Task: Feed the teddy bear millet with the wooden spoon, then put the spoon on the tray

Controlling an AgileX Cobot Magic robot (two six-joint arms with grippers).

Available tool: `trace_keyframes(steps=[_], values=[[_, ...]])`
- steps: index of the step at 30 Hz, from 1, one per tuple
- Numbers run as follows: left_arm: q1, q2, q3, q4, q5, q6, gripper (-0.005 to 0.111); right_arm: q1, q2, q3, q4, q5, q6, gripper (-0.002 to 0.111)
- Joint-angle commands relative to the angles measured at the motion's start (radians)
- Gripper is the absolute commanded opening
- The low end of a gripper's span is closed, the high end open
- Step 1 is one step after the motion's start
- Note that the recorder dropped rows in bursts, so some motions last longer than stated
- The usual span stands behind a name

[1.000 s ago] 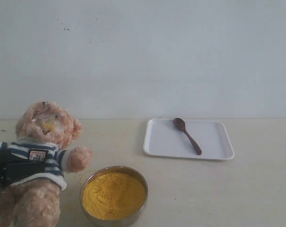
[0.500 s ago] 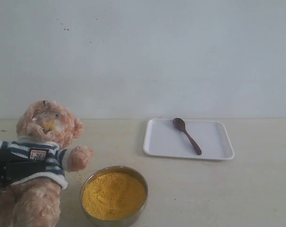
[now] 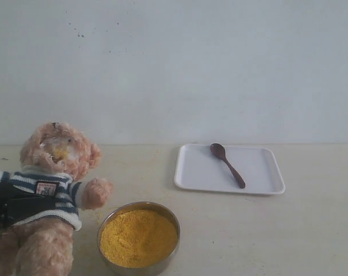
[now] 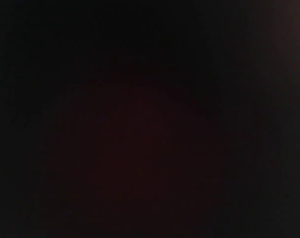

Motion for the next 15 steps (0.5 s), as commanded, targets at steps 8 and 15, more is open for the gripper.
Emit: trace_keyframes(steps=[8,15], values=[[-0.003,-0.002,-0.005,-0.012,0.025,0.034,0.004,-0.003,-0.016,0.000,0.199,0.293,-0.057,0.000],[-0.003,-0.002,-0.005,-0.012,0.025,0.087,0.004,-0.003,-0.016,0.000,0.199,0.291,-0.057,0.000]])
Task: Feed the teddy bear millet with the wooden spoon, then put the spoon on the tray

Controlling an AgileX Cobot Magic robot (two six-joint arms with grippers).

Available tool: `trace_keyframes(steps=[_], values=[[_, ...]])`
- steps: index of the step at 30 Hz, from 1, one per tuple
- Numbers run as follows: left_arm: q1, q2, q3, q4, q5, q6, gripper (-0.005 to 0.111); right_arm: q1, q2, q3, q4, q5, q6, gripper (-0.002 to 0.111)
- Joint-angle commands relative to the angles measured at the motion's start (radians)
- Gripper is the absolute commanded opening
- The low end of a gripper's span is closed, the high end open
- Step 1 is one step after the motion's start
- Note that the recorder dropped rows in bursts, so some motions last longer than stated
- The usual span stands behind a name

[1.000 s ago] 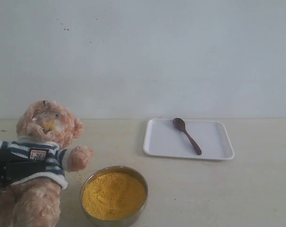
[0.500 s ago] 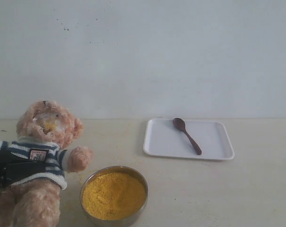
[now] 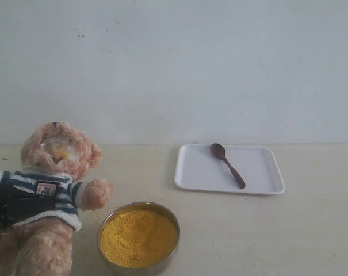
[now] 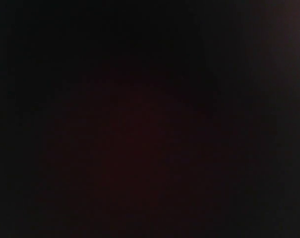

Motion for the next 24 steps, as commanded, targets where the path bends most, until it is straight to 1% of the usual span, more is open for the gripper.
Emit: trace_keyframes(steps=[1,3,4,5,6,9,10,11,12,13,14,15,16,18,20,21,23,24], values=[[-0.003,0.000,-0.018,-0.012,0.021,0.102,0.004,-0.003,-0.002,-0.003,0.005,-0.012,-0.004,0.000],[-0.003,0.019,-0.111,-0.012,0.018,0.120,0.004,-0.003,-0.002,-0.003,0.005,-0.010,-0.004,0.000],[-0.003,0.069,-0.180,-0.012,0.022,0.139,0.004,-0.003,-0.002,-0.003,0.005,-0.003,-0.004,0.000],[-0.005,0.122,-0.209,-0.012,0.032,0.145,0.004,-0.003,-0.002,-0.003,0.005,-0.003,-0.004,0.000],[-0.014,0.207,-0.225,-0.012,0.032,0.145,0.004,-0.003,-0.002,-0.003,0.005,-0.005,-0.004,0.000],[-0.020,0.342,-0.243,-0.012,0.029,0.145,0.004,-0.003,-0.002,-0.003,0.007,-0.005,-0.004,0.000],[-0.020,0.349,-0.243,-0.012,0.015,0.145,0.004,-0.003,-0.002,-0.003,0.007,-0.005,-0.004,0.000],[-0.020,0.352,-0.243,-0.012,0.011,0.145,0.008,-0.003,-0.002,-0.003,0.007,-0.005,-0.004,0.000],[-0.020,0.352,-0.243,-0.012,0.016,0.145,0.019,-0.003,-0.002,-0.003,0.007,-0.005,-0.004,0.000],[-0.020,0.352,-0.243,-0.012,0.016,0.145,0.034,-0.003,-0.002,-0.003,0.007,-0.005,-0.004,0.000],[-0.020,0.352,-0.243,-0.012,0.016,0.138,0.059,-0.003,-0.002,-0.003,0.007,-0.005,-0.004,0.000],[-0.020,0.352,-0.243,-0.012,0.017,0.122,0.069,-0.003,-0.002,-0.003,0.007,-0.005,-0.004,0.000],[-0.020,0.352,-0.243,-0.012,0.017,0.099,0.071,-0.003,-0.002,-0.003,0.007,-0.005,-0.004,0.000],[-0.020,0.352,-0.243,-0.012,0.014,0.099,0.071,-0.003,-0.002,-0.003,0.007,-0.005,-0.004,0.000],[-0.020,0.311,-0.243,-0.012,-0.101,0.026,0.068,-0.003,-0.002,-0.003,0.007,-0.005,-0.004,0.000],[-0.020,0.271,-0.243,-0.012,-0.126,0.048,0.066,-0.003,-0.002,-0.003,0.007,-0.005,-0.004,0.000],[-0.018,0.235,-0.243,-0.012,-0.079,0.113,0.066,-0.003,-0.002,-0.003,0.007,-0.005,-0.004,0.000],[-0.018,0.233,-0.243,-0.012,-0.072,0.115,0.066,-0.003,-0.002,-0.003,0.007,-0.005,-0.004,0.000]])
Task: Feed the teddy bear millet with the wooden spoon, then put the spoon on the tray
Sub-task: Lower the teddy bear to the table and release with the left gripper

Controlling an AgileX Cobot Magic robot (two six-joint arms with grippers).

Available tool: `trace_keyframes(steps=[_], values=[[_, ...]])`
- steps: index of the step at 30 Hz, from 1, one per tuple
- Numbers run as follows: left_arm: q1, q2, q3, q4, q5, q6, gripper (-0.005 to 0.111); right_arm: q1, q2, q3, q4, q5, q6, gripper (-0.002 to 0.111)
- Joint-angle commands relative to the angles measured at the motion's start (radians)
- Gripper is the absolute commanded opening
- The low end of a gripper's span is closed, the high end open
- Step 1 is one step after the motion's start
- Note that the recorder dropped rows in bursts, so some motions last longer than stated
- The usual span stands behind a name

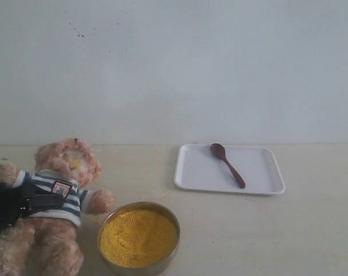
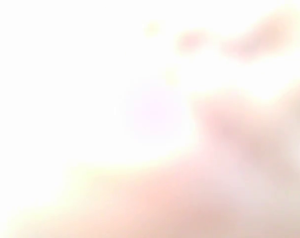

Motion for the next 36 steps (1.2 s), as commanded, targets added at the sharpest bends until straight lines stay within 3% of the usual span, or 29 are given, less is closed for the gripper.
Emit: trace_keyframes(steps=[1,15,17,21,23,30,34,36], values=[[-0.001,-0.033,-0.007,-0.011,0.053,0.040,0.066,-0.003,-0.002,-0.003,0.003,-0.003,-0.002,0.000],[-0.001,-0.024,-0.007,-0.011,0.018,0.030,0.067,-0.003,-0.002,-0.003,0.003,-0.003,-0.002,0.000],[-0.001,-0.024,-0.007,-0.011,0.018,-0.012,0.074,-0.003,-0.002,-0.003,0.003,-0.003,-0.002,0.000],[-0.001,-0.024,-0.007,-0.011,0.014,-0.072,0.102,-0.003,-0.002,-0.003,0.003,-0.003,-0.002,0.000],[-0.001,-0.024,-0.007,-0.011,0.024,-0.076,0.110,-0.003,-0.002,-0.003,0.003,-0.003,-0.002,0.000],[0.013,-0.039,-0.007,0.018,0.047,-0.065,0.110,-0.003,-0.002,-0.003,0.003,-0.003,-0.002,0.000],[0.061,-0.098,-0.011,0.032,0.039,-0.065,0.110,-0.003,-0.002,-0.003,0.003,-0.003,-0.002,0.000],[0.083,-0.149,-0.043,0.112,0.033,-0.072,0.110,-0.003,-0.002,-0.003,0.003,-0.003,-0.002,0.000]])
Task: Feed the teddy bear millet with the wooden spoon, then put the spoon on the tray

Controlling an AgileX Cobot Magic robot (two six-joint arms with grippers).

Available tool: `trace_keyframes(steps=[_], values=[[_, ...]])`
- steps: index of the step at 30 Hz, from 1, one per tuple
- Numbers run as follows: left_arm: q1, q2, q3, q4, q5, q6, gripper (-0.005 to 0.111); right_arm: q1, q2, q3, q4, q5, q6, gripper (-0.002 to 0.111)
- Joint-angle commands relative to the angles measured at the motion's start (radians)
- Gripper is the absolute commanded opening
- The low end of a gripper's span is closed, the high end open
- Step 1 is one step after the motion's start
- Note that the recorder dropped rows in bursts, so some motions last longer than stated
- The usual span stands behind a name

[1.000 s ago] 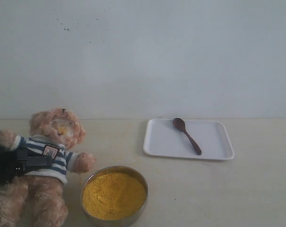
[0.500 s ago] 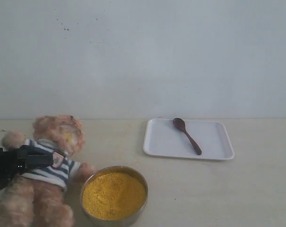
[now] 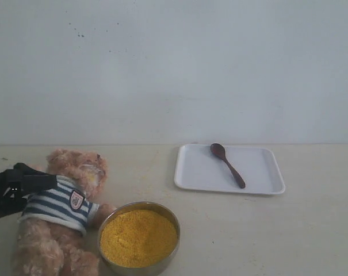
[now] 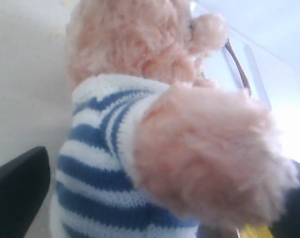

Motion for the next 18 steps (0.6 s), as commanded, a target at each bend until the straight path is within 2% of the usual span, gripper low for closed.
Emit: trace_keyframes(steps=[1,3,5,7,10,11,13,14,15,16,18], values=[[0.037,-0.094,-0.053,0.135,-0.002,-0.024,0.110,-0.003,-0.002,-0.003,0.003,-0.003,-0.001,0.000],[0.047,-0.165,-0.081,0.284,-0.049,-0.154,0.110,-0.003,-0.002,-0.003,0.003,-0.003,-0.001,0.000],[0.057,-0.251,-0.104,0.482,-0.159,-0.444,0.110,-0.003,-0.002,-0.003,0.003,-0.003,-0.001,0.000],[0.056,-0.312,-0.126,0.640,-0.224,-0.658,0.109,-0.003,-0.002,-0.003,0.003,-0.003,-0.001,0.000],[0.056,-0.357,-0.152,0.739,-0.244,-0.859,0.100,-0.003,-0.002,-0.003,0.003,-0.003,-0.001,0.000],[0.056,-0.368,-0.163,0.760,-0.244,-0.908,0.094,-0.003,-0.002,-0.003,0.003,-0.003,-0.001,0.000],[0.056,-0.392,-0.180,0.793,-0.240,-1.034,0.070,-0.003,-0.002,-0.003,0.003,-0.005,-0.001,0.000],[0.056,-0.407,-0.185,0.800,-0.238,-1.097,0.051,-0.003,-0.002,-0.003,0.003,-0.005,-0.001,0.000],[0.056,-0.427,-0.185,0.773,-0.245,-1.160,0.023,-0.003,-0.002,-0.003,0.003,-0.005,-0.001,0.000],[0.056,-0.433,-0.185,0.752,-0.245,-1.184,0.006,-0.003,-0.002,-0.003,0.003,-0.005,-0.001,0.000],[0.056,-0.448,-0.185,0.707,-0.241,-1.184,0.006,-0.003,-0.002,-0.003,0.003,-0.005,-0.001,0.000]])
